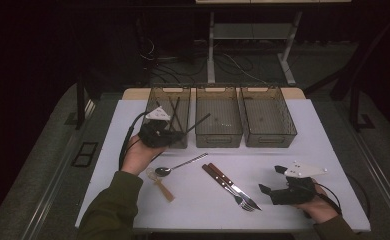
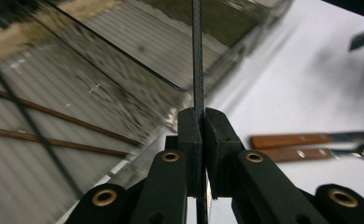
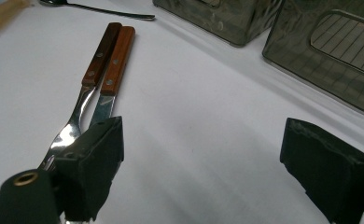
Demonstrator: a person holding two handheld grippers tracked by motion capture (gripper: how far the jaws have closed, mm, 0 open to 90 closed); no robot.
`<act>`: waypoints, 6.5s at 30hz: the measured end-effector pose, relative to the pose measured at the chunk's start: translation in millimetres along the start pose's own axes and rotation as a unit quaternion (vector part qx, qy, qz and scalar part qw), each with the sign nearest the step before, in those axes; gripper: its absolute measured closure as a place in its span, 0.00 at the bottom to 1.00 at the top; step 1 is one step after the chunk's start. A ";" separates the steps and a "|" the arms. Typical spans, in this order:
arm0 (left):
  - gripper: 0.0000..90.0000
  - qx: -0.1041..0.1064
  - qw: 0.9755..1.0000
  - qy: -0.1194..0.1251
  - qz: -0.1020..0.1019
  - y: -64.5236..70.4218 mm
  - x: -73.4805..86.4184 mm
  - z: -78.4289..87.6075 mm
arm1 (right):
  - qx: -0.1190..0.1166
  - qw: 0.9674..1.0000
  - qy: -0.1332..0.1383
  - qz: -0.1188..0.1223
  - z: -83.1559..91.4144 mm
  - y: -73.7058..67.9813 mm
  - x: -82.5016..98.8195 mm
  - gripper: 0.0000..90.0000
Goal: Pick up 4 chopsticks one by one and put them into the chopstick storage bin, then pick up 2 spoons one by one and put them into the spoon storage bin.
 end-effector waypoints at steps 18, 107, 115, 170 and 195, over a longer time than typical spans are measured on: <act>0.94 -0.079 0.996 -0.002 0.050 -80.0 -37.3 -27.3 | -0.002 1.000 -0.002 -0.002 -1.0 0.3 0.9 0.15; 0.49 -0.037 0.996 -0.081 0.013 -5.5 114.9 3.3 | 0.005 1.000 -0.004 0.011 -1.5 -1.4 0.3 0.15; 0.54 -0.040 0.994 -0.106 -0.002 -1.8 121.4 -3.0 | 0.006 1.000 -0.004 0.011 -1.6 -1.2 0.5 0.15; 0.96 -0.011 0.997 -0.072 -0.001 10.1 108.6 4.5 | 0.006 1.000 -0.007 0.015 -1.5 -1.9 0.7 0.15; 0.97 -0.012 1.000 -0.001 0.013 16.3 67.7 11.4 | 0.006 1.000 -0.009 0.012 -2.5 -1.6 1.2 0.15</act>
Point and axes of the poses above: each handheld gripper's, and its own axes: z roughly backward along the jaws, x roughly out of its underside, y roughly to its right, the point moved 7 cm from there along -z, roughly forward along the jaws, and after that the axes turned 5 degrees about z, right-handed, at the moved point
